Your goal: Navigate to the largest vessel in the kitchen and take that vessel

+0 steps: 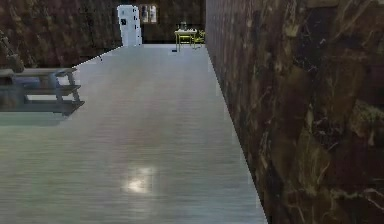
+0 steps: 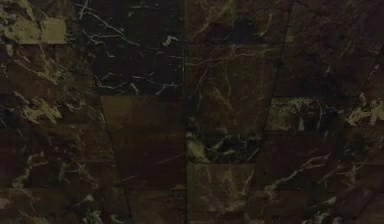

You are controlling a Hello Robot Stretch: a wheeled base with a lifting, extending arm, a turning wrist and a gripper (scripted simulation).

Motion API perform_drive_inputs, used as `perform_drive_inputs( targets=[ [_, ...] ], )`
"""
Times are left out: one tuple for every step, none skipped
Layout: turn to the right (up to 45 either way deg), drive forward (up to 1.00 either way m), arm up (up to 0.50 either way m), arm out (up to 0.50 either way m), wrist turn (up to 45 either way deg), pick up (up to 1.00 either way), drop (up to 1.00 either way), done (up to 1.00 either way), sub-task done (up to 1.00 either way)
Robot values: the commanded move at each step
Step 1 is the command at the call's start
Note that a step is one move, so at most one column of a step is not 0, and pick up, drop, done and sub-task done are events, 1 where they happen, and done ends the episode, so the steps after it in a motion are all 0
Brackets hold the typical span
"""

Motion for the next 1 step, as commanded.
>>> perform_drive_inputs(
  targets=[
    [0.0, 1.00, 0.00, 0.00, 0.0, 0.00, 0.00, 0.00, 0.00]
  ],
)
